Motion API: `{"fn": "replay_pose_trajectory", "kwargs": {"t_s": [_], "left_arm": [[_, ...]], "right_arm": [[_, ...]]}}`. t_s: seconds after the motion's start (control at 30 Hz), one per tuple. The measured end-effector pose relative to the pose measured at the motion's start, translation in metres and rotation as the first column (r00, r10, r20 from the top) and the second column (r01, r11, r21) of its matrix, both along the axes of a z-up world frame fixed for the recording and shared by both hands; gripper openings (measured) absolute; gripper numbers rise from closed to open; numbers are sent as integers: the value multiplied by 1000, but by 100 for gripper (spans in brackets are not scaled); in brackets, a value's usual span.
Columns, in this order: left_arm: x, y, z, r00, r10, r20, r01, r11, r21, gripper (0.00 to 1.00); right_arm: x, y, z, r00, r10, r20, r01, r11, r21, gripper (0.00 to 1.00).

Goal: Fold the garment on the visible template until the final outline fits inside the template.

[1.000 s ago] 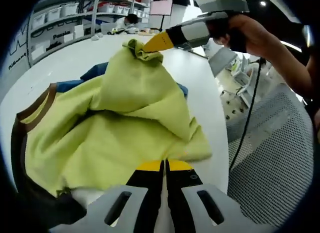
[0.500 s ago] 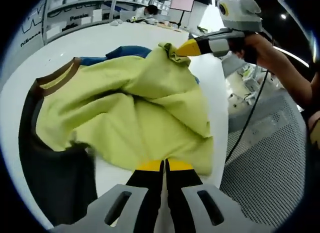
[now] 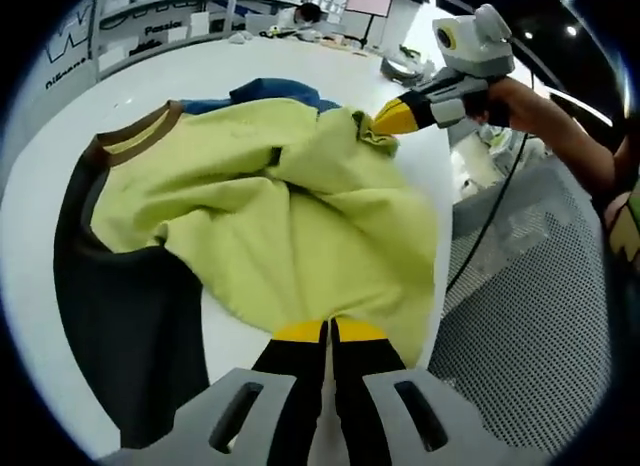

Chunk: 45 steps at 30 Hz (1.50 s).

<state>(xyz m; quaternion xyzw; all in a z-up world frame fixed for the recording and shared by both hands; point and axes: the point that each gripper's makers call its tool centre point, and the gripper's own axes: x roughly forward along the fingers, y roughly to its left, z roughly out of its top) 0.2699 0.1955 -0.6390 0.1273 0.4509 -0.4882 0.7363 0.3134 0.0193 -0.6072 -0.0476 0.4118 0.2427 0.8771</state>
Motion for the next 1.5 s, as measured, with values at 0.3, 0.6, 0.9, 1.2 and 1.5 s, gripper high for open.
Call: {"fn": "replay_pose_trajectory", "kwargs": {"t_s": [0.3, 0.6, 0.9, 1.2, 1.5], "left_arm": [[4, 18, 0, 999, 38, -8, -38, 999, 26, 0], [8, 32, 0, 993, 116, -11, -115, 993, 37, 0], [12, 56, 0, 985, 175, -7, -173, 981, 87, 0], [9, 70, 0, 987, 155, 29, -158, 973, 167, 0], [7, 84, 0, 985, 167, 54, -175, 954, 243, 0]], "right_arm": [[-19, 10, -11, 989, 101, -112, -93, 993, 72, 0], [-37, 20, -16, 946, 255, -201, -238, 966, 103, 0], [-45, 15, -17, 881, 378, -284, -398, 917, -15, 0], [-68, 7, -19, 798, 462, -387, -524, 849, -69, 0], [-70, 1, -9, 803, 411, -432, -495, 863, -99, 0]]}}
